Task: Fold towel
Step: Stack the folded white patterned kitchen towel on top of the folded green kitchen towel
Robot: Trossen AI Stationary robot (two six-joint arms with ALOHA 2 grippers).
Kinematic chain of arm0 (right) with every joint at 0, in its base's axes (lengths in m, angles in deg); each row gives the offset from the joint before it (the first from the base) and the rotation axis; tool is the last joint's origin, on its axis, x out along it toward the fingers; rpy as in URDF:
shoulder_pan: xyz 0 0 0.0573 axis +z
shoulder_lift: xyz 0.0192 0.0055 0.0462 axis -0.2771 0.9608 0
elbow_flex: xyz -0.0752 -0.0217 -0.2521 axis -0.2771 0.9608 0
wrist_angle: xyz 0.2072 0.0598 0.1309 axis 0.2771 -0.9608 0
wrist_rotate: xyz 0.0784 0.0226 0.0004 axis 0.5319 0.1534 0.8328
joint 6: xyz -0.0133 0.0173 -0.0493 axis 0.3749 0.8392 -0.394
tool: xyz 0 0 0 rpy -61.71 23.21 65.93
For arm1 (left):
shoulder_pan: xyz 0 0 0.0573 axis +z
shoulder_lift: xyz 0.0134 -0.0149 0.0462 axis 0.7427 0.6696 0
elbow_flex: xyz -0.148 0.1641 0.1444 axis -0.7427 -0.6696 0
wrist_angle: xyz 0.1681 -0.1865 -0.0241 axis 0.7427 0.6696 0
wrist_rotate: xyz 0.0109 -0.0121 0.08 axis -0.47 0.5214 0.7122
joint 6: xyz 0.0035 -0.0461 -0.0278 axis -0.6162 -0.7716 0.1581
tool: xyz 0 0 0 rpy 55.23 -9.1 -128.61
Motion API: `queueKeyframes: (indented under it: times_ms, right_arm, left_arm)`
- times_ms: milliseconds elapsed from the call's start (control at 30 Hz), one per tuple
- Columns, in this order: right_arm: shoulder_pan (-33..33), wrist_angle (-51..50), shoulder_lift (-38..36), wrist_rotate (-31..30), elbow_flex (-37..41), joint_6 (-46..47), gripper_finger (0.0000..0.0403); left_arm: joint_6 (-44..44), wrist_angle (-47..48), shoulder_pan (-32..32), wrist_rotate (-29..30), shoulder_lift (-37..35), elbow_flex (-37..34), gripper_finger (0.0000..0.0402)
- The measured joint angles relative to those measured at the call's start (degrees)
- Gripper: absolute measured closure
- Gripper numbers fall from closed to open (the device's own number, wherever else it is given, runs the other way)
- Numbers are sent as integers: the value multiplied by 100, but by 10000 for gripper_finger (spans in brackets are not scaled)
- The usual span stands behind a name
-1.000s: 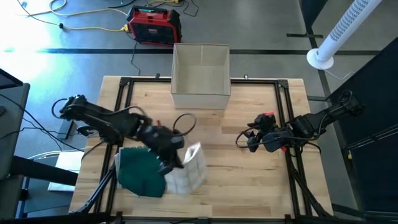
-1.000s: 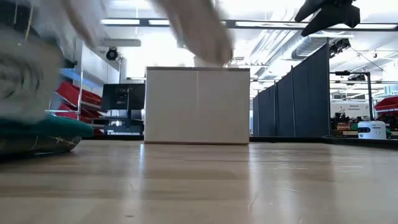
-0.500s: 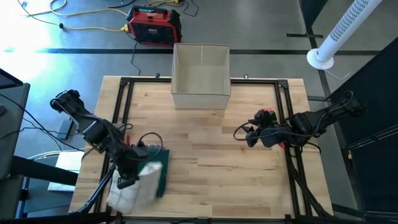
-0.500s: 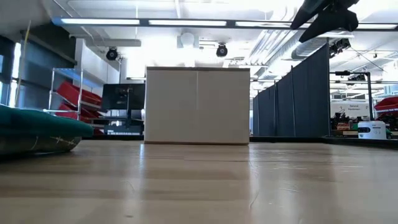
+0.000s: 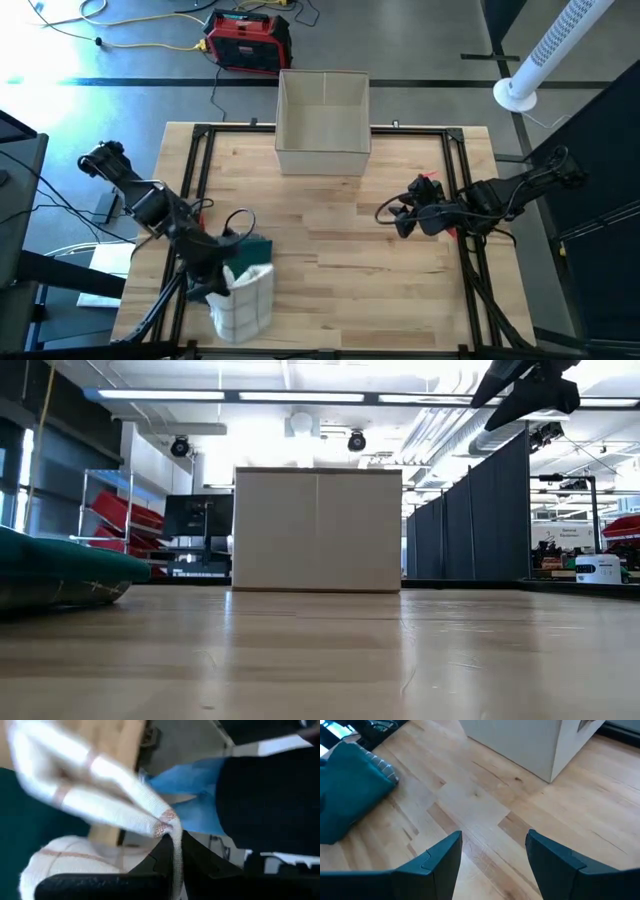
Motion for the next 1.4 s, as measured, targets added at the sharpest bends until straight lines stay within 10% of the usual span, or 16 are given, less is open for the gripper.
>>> queueKeyframes:
  times_ms: [400,733,1167,1400]
  right_arm:
    - [-2,-13,0,-305,0,-206,199]
    - [-2,-13,0,-247,0,-206,199]
    - [-2,-9,0,-361,0,-162,198]
    - [-81,43,2,-426,0,-162,198]
  left_arm:
    - [33,1613,347,1654,-365,-1994,388]
    - [-494,1060,550,1428,-366,-3346,387]
    - [-924,1400,870,1506,-309,-2998,242]
    - [-696,1841,805,1237,-316,-1646,248]
